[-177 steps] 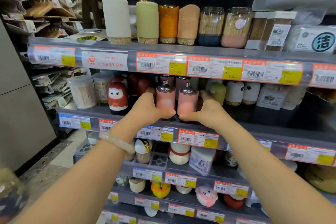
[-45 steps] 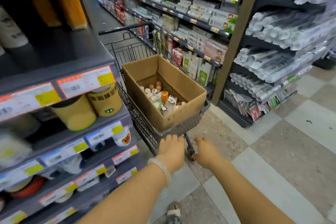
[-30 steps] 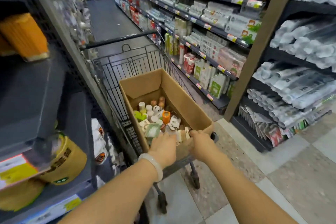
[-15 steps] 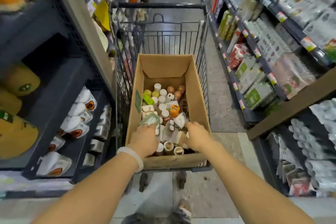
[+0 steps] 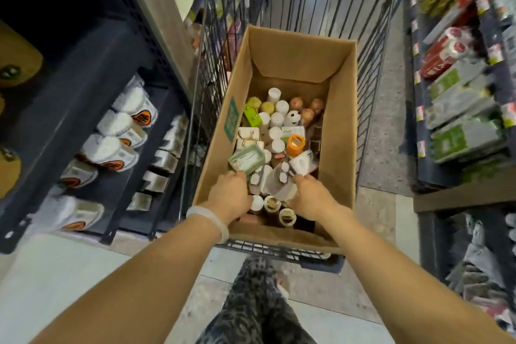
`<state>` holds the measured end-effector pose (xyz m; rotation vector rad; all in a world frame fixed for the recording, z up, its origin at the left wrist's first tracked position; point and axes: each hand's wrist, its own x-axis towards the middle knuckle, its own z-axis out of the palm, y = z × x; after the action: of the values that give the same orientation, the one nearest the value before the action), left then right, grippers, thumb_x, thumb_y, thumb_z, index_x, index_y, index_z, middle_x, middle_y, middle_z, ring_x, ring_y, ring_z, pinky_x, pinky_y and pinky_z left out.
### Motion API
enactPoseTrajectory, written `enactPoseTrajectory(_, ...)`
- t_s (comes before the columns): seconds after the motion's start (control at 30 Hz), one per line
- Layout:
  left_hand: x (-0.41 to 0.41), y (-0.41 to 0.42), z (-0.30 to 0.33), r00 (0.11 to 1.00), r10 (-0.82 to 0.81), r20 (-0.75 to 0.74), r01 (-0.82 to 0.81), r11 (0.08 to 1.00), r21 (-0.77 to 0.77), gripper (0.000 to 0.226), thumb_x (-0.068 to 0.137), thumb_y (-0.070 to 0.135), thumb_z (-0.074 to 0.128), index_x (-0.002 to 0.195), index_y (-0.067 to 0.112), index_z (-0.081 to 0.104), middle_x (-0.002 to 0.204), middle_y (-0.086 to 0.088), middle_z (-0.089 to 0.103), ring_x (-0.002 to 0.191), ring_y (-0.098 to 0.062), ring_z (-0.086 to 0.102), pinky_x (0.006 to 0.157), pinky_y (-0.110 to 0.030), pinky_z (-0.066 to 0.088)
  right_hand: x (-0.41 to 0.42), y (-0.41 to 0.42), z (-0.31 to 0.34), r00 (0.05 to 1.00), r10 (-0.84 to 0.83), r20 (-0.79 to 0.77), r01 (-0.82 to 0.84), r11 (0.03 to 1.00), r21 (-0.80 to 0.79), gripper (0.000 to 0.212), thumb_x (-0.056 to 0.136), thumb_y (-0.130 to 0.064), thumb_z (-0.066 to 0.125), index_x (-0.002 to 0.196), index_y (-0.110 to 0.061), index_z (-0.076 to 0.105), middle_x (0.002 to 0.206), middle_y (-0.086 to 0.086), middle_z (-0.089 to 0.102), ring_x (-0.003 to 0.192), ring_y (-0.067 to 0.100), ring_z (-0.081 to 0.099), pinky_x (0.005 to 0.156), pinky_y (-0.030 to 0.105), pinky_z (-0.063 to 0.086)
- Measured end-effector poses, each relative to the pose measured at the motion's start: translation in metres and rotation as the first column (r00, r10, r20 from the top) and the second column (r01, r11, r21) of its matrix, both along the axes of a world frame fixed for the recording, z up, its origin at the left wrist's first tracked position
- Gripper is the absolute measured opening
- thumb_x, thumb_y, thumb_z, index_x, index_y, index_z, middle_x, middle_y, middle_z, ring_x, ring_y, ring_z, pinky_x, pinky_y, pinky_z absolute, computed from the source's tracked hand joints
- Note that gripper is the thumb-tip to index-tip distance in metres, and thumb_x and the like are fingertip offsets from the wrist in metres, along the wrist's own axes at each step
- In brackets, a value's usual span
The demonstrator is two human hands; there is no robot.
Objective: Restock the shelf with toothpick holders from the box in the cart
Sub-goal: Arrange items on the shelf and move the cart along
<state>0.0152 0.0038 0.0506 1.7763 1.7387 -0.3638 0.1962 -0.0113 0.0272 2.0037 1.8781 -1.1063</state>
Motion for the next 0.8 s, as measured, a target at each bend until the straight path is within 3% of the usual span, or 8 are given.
enactPoseTrajectory(0.2,0.005,0.018,-0.036,0.984,0.168,0.066,-0.159,0.98,-0.121,0.047,0.083,0.025,0.06,0.124,0.008,0.047,0.125,-0.013,0.052,0.116,-0.032,0.05,0.094,-0.038,0.044,-0.001,0.02,-0.029,1.0,0.004,-0.022,-0.005,0.999,-0.04,0.055,0.09,-0.031,0.058,0.136,-0.01,0.038,0.135,0.015,0.044,0.123,0.034,0.043,0.098,0.043,0.042)
enactPoseTrajectory(0.37,0.0,0.037,-0.08,0.924,0.352,0.148,-0.333,0.933,-0.14,0.059,0.07,0.04,0.054,0.123,0.014,0.051,0.118,-0.009,0.059,0.111,-0.029,0.056,0.093,-0.041,0.048,-0.016,0.05,-0.045,0.998,-0.007,-0.055,0.005,0.999,-0.032,0.053,0.088,-0.027,0.059,0.134,-0.009,0.039,0.13,0.016,0.046,0.118,0.034,0.046,0.095,0.04,0.043)
enactPoseTrajectory(0.47,0.0,0.048,-0.077,0.875,0.453,0.17,-0.429,0.889,-0.159,0.059,0.076,0.031,0.064,0.128,0.009,0.045,0.124,-0.012,0.056,0.115,-0.031,0.054,0.095,-0.043,0.047,-0.026,0.07,-0.052,0.993,-0.024,-0.12,0.02,0.999,-0.034,0.054,0.086,-0.021,0.06,0.134,-0.009,0.038,0.128,0.018,0.047,0.114,0.034,0.048,0.089,0.035,0.042)
enactPoseTrajectory(0.67,0.01,0.057,-0.078,0.796,0.589,0.14,-0.552,0.801,-0.232,0.074,0.08,0.032,0.066,0.141,0.009,0.03,0.134,-0.014,0.049,0.122,-0.033,0.049,0.099,-0.044,0.043,-0.038,0.096,-0.063,0.973,-0.093,-0.213,0.09,0.996,-0.023,0.059,0.09,-0.036,0.06,0.136,-0.006,0.039,0.131,0.017,0.049,0.121,0.032,0.046,0.095,0.036,0.04)
enactPoseTrajectory(0.8,0.02,0.054,-0.081,0.713,0.676,0.187,-0.636,0.735,-0.235,0.067,0.085,0.027,0.065,0.14,0.009,0.031,0.132,-0.012,0.052,0.119,-0.029,0.052,0.096,-0.036,0.045,-0.046,0.106,-0.066,0.946,-0.181,-0.269,0.174,0.983,-0.051,0.052,0.091,-0.032,0.059,0.132,-0.003,0.044,0.128,0.018,0.054,0.119,0.035,0.05,0.093,0.039,0.043)
